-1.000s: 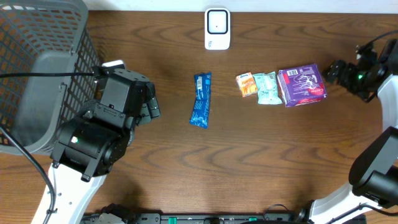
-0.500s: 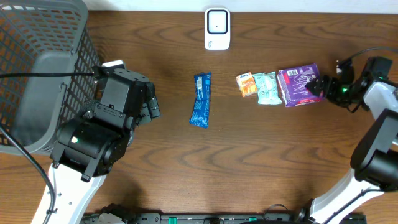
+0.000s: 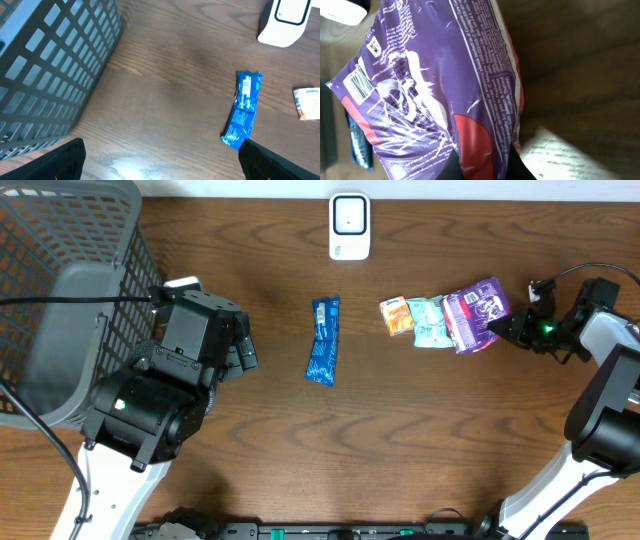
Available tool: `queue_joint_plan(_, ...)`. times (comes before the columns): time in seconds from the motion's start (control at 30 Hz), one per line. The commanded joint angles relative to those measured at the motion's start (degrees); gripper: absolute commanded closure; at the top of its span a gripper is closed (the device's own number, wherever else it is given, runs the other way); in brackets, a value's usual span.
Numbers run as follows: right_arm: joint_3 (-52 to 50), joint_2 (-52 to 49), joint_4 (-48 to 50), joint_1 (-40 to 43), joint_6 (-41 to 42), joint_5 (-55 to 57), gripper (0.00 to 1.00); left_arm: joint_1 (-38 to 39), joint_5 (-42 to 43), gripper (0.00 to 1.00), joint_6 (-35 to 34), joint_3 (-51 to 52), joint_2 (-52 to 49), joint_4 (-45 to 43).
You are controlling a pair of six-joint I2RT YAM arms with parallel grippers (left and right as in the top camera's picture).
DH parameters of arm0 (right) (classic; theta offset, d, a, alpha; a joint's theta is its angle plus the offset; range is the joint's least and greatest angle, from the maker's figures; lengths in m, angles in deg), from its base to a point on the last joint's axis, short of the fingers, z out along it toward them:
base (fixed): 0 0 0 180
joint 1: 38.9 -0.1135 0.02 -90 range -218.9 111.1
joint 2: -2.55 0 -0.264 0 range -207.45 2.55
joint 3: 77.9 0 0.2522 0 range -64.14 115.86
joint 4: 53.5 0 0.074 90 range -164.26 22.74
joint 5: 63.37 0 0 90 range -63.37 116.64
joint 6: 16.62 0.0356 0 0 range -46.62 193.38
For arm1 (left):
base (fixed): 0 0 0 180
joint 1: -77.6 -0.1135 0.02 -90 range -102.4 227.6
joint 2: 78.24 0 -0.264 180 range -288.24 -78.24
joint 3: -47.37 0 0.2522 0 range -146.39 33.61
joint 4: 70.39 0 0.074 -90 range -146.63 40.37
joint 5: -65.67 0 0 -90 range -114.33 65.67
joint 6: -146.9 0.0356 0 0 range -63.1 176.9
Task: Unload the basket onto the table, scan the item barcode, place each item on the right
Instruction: 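Grasp the purple candy bag with the right gripper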
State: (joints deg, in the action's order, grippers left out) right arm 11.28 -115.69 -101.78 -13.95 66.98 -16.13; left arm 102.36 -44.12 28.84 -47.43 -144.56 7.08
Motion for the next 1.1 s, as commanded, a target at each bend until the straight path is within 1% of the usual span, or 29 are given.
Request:
queue_joint_plan(0.0, 0.61, 2.1, -2.1, -0.15, 0.57, -0.72, 0.99, -0.35, -0.59, 0.02, 0.59, -0.31, 0.0, 0.13)
queue_joint_plan(0.03, 0.74, 3.54, -2.49, -0.24, 0.61, 0.22, 0.99, -0.35, -0.59, 0.02, 0.59, -0.31, 0.0, 0.13)
queue_joint_plan(0.07, 0.74, 7.72, -2.8, -0.63, 2.73, 5.46, 0.99, -0.35, -0.59, 0.02, 0.59, -0.31, 0.0, 0.13)
queue_joint_plan(0.1, 0.74, 9.73, -2.99, -0.96, 4.09, 8.98, 0.99, -0.35, -0.59, 0.02, 0.59, -0.31, 0.0, 0.13)
queue_joint_plan(0.17, 0.74, 14.78, -3.48, -2.19, 6.99, 19.43, 0.99, -0.35, -0.59, 0.02, 0.59, -0.31, 0.0, 0.13)
queue_joint_plan(0.3, 0.72, 24.09, -4.42, -6.64, 14.1, 46.42, 0.99, -0.35, -0.59, 0.02, 0.59, -0.31, 0.0, 0.13)
queue_joint_plan(0.33, 0.72, 26.29, -4.66, -8.72, 15.82, 56.02, 0.99, -0.35, -0.59, 0.02, 0.59, -0.31, 0.0, 0.13)
queue_joint_plan(0.4, 0.72, 28.52, -4.83, -12.2, 17.79, 69.92, 0.99, -0.35, -0.59, 0.02, 0.59, -0.31, 0.0, 0.13)
queue_joint_plan(0.5, 0.59, 28.72, -4.9, -18.67, 19.89, 92.87, 0.96, -0.35, -0.59, 0.02, 0.59, -0.31, 0.0, 0.13)
queue_joint_plan(0.57, 0.52, 27.19, -4.9, -21.31, 20.17, 100.74, 0.96, -0.35, -0.59, 0.02, 0.59, -0.31, 0.0, 0.13)
queue_joint_plan(0.63, 0.52, 24.17, -5.07, -23.26, 20.13, 106.6, 0.95, -0.35, -0.59, 0.02, 0.59, -0.31, 0.0, 0.13)
queue_joint_plan(0.7, 0.52, 20.94, -6.16, -23.98, 20.13, 109.07, 0.97, -0.35, -0.59, 0.02, 0.59, -0.31, 0.0, 0.13)
queue_joint_plan(0.77, 0.52, 16.94, -8.63, -24.5, 20.5, 109.57, 0.98, -0.35, -0.59, 0.02, 0.59, -0.31, 0.0, 0.15)
queue_joint_plan(0.9, 0.52, 9.27, -14.64, -26.1, 27.12, 109.96, 0.99, -0.35, -0.59, 0.02, 0.59, -0.31, 0.0, 0.13)
queue_joint_plan(0.97, 0.52, 6.16, -16.35, -27.74, 29.16, 109.85, 0.97, -0.35, -0.59, 0.02, 0.59, -0.31, 0.0, 0.15)
queue_joint_plan(1.07, 0.52, 3.67, -17.35, -31.12, 29.97, 107.1, 0.92, -0.35, -0.59, 0.02, 0.59, -0.31, 0.0, 0.15)
